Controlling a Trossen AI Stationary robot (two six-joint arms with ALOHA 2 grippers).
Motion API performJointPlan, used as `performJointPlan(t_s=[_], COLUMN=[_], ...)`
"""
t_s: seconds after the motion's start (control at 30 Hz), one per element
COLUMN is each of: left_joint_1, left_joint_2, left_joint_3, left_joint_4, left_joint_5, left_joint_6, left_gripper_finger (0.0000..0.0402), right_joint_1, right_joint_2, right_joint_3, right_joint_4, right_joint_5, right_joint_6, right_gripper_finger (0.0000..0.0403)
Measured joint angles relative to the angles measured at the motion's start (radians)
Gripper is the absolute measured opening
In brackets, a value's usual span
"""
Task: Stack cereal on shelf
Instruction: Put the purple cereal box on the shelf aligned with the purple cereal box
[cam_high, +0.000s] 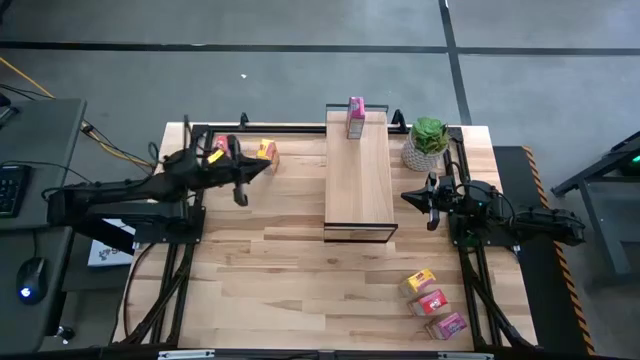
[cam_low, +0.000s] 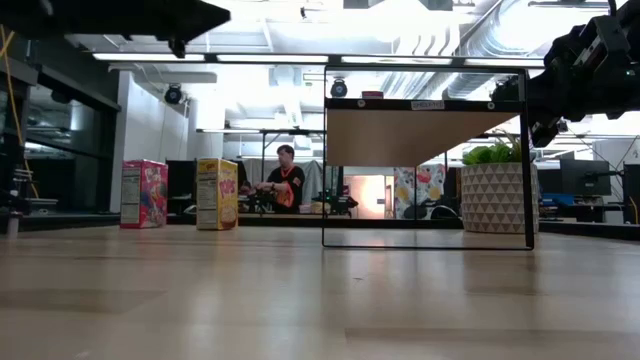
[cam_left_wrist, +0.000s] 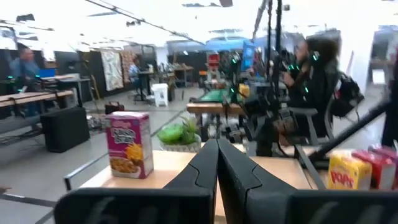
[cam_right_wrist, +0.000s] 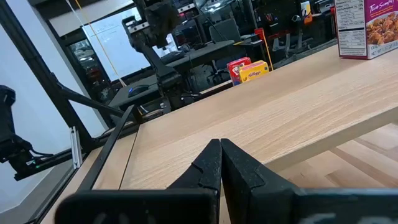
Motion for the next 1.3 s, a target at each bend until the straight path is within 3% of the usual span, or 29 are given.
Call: performJointPlan(t_s=[0.2,0.8,1.1,1.3], left_joint_1=[0.000,0.000,0.000,0.000], left_joint_2=[-0.075,-0.047,-0.048,-0.048], left_joint_3=[-0.005,-0.005,-0.005,-0.005], left_joint_4=[-0.091,-0.094,-0.094,-0.086], left_joint_5=[-0.003,-0.004,-0.006,-0.006], left_joint_6=[-0.042,-0.040,-0.024,-0.023], left_gripper_finger=[0.0001,0.0001,0.0001,0.0001], right_joint_1=[0.000,-0.001,-0.001,-0.001], right_joint_2=[0.000,0.000,0.000,0.000], right_joint_3=[0.000,-0.001,-0.001,-0.001], right_joint_4=[0.000,0.019,0.033,0.108], right_joint_5=[0.000,0.015,0.201,0.441], right_joint_6=[0.000,-0.008,0.222,0.249], right_gripper_finger=[0.0000,0.0000,0.0000,0.0000])
